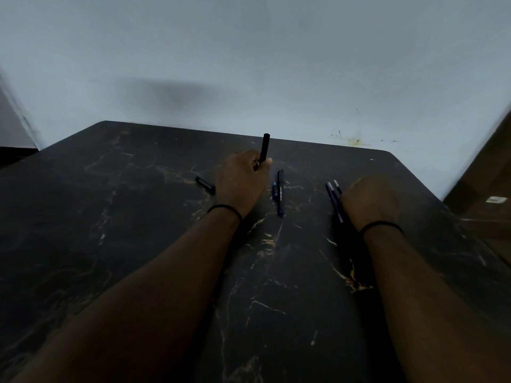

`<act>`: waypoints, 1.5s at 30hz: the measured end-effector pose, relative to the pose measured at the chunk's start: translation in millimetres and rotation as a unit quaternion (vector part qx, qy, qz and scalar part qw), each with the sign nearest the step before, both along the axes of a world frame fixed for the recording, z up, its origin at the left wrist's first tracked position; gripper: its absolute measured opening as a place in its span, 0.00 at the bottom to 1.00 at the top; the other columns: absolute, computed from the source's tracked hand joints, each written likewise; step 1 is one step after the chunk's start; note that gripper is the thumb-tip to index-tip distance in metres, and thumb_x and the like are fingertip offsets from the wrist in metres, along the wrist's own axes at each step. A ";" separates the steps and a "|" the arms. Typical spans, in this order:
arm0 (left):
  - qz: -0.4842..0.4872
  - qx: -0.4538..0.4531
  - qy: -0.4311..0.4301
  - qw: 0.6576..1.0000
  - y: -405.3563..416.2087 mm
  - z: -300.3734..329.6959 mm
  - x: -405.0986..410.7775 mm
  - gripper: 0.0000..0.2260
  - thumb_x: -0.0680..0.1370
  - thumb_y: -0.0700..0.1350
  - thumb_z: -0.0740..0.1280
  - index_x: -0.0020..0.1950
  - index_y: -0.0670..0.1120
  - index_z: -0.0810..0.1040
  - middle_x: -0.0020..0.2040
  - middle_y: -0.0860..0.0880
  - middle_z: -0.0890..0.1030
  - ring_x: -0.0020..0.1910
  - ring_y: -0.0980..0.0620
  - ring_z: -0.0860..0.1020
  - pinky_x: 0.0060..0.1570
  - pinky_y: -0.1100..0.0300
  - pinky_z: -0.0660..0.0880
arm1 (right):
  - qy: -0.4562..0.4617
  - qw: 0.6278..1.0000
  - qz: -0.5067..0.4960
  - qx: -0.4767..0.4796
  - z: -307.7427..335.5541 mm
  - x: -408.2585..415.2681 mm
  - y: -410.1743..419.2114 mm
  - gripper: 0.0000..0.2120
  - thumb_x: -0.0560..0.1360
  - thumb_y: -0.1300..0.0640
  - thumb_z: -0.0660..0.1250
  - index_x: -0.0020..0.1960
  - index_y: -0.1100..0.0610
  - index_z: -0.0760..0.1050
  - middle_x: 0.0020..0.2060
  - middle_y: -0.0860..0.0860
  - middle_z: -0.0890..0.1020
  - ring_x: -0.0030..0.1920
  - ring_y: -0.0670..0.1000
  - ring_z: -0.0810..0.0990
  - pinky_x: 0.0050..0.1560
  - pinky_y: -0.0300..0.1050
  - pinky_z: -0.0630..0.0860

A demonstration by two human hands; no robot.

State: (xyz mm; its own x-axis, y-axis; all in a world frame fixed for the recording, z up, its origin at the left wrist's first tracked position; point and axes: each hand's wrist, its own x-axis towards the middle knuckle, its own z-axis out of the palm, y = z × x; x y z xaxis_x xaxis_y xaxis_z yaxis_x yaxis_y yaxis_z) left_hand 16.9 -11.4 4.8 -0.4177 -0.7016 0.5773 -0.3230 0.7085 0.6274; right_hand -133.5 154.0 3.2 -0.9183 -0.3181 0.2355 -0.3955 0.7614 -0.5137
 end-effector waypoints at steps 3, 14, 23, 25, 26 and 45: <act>0.001 0.004 0.001 1.000 -0.6 -0.1 -0.5 0.20 0.77 0.52 0.68 0.29 0.52 0.64 0.27 0.55 0.68 0.26 0.58 0.67 0.30 0.61 0.63 | -0.001 1.000 0.006 -0.007 0.3 0.7 -0.4 0.14 0.77 0.58 0.64 0.57 0.67 0.78 0.55 0.66 0.80 0.57 0.66 0.79 0.47 0.49 0.69; -0.004 0.003 0.010 1.000 1.6 0.8 1.7 0.21 0.77 0.50 0.69 0.28 0.52 0.63 0.27 0.56 0.67 0.26 0.59 0.66 0.29 0.61 0.61 | 0.037 0.998 0.034 0.049 0.3 -1.1 -1.4 0.19 0.78 0.41 0.63 0.40 0.57 0.74 0.47 0.60 0.82 0.50 0.63 0.81 0.46 0.48 0.71; -0.008 -0.007 0.012 1.000 -0.2 0.1 1.4 0.20 0.77 0.51 0.69 0.29 0.53 0.65 0.27 0.56 0.68 0.27 0.58 0.67 0.33 0.60 0.69 | 0.025 0.999 0.034 0.035 -1.9 -3.5 1.1 0.20 0.81 0.46 0.60 0.49 0.63 0.79 0.52 0.62 0.81 0.54 0.64 0.79 0.51 0.49 0.73; -0.007 -0.014 0.013 1.000 -0.3 0.4 1.6 0.21 0.77 0.50 0.69 0.28 0.52 0.64 0.27 0.56 0.68 0.27 0.57 0.67 0.34 0.59 0.70 | 0.011 0.999 0.027 0.031 -1.6 -3.8 1.3 0.20 0.81 0.46 0.60 0.51 0.63 0.79 0.53 0.62 0.81 0.55 0.64 0.79 0.53 0.51 0.73; -0.008 -0.014 0.015 1.000 -0.4 0.5 1.7 0.21 0.77 0.50 0.69 0.28 0.52 0.63 0.27 0.56 0.68 0.27 0.57 0.67 0.34 0.58 0.70 | 0.003 0.999 0.020 0.025 -2.0 -3.9 0.9 0.19 0.81 0.46 0.60 0.52 0.63 0.78 0.54 0.62 0.81 0.55 0.64 0.79 0.53 0.51 0.74; -0.006 -0.004 0.012 1.000 -2.0 -1.3 0.0 0.18 0.77 0.52 0.69 0.30 0.52 0.67 0.28 0.55 0.70 0.28 0.56 0.70 0.32 0.59 0.71 | 0.038 0.996 0.066 0.041 11.3 7.9 1.1 0.13 0.76 0.50 0.66 0.46 0.60 0.82 0.45 0.61 0.83 0.48 0.63 0.82 0.50 0.52 0.80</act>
